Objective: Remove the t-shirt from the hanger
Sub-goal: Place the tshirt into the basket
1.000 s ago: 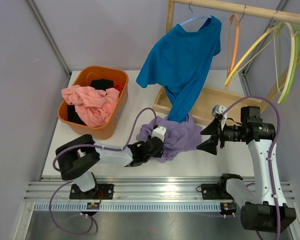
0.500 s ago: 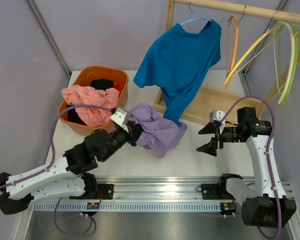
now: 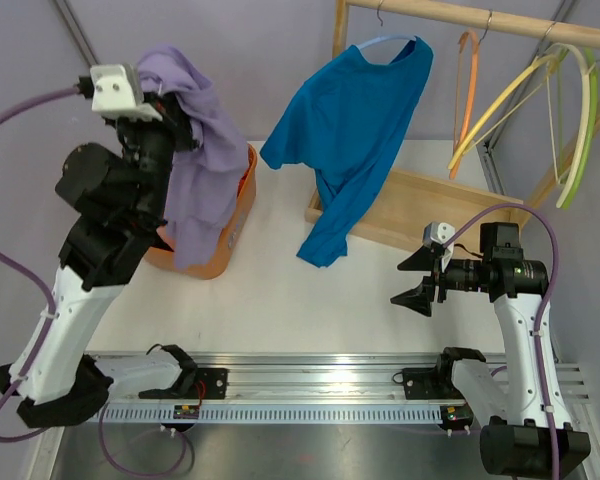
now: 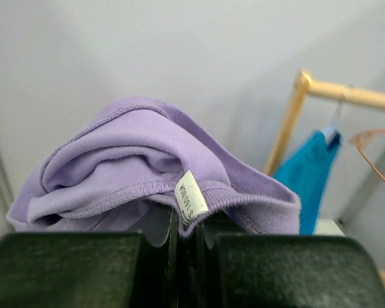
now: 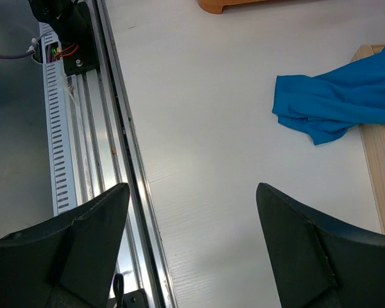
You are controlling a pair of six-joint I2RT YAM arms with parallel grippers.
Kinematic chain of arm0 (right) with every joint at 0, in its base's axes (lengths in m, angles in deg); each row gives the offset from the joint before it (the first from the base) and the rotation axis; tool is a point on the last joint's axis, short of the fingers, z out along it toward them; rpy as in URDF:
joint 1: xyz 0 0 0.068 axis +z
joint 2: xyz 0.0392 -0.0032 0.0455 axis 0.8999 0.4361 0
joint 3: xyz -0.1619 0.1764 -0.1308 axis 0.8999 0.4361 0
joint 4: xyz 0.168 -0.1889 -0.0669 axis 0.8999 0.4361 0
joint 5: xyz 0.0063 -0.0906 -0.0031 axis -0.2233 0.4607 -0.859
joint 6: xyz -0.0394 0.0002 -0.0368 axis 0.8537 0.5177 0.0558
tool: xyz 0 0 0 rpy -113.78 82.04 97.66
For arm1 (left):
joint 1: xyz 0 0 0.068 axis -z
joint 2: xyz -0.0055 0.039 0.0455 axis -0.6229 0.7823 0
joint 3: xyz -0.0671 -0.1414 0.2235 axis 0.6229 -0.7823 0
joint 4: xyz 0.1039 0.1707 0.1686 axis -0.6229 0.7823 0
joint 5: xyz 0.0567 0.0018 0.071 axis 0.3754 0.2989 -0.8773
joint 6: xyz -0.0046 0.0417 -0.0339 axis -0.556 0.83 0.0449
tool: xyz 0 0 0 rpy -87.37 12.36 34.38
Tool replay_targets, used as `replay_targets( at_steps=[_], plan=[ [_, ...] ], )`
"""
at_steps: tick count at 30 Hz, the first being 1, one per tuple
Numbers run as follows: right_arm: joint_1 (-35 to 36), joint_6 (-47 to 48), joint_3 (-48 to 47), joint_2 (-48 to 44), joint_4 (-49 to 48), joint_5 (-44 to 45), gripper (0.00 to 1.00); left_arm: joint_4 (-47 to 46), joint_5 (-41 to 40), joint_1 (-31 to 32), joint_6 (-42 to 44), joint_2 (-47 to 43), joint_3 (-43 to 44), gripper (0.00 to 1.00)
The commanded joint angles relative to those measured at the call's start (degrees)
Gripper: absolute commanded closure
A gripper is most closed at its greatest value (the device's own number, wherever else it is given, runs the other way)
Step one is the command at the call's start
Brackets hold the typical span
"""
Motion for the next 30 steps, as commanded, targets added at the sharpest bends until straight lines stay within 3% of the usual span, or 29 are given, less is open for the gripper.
replay_targets(
  at_steps=[1,5,11,16,23,30],
  plan=[
    [0.2,-2.6,0.3,-0.5,-2.9,0.3,0.13,-3.4,-1.2,-5.8,5.4,7.5,10.0,1.00],
    [0.2,-2.6,0.6,-0.5,-2.9,0.7,0.13,-3.5,-1.5,-13.0,3.5,14.5,21.2,1.00],
    [0.2,-2.6,0.7,-0.5,-2.8,1.1,0.13,-4.0,3.2,-23.5,-1.3,19.3,19.0,1.00],
    [0.2,-2.6,0.9,-0.8,-2.9,2.0,0.13,-7.8,8.3,-29.6,-7.6,16.7,1.7,1.00],
    [0.2,-2.6,0.3,-0.5,-2.7,2.7,0.13,-9.5,16.7,-33.4,-13.1,16.7,-19.8,1.00],
    [0.2,-0.5,-2.4,-0.5,1.4,4.3,0.13,-10.7,23.7,-35.0,-18.2,21.5,-33.9,0.99]
  ],
)
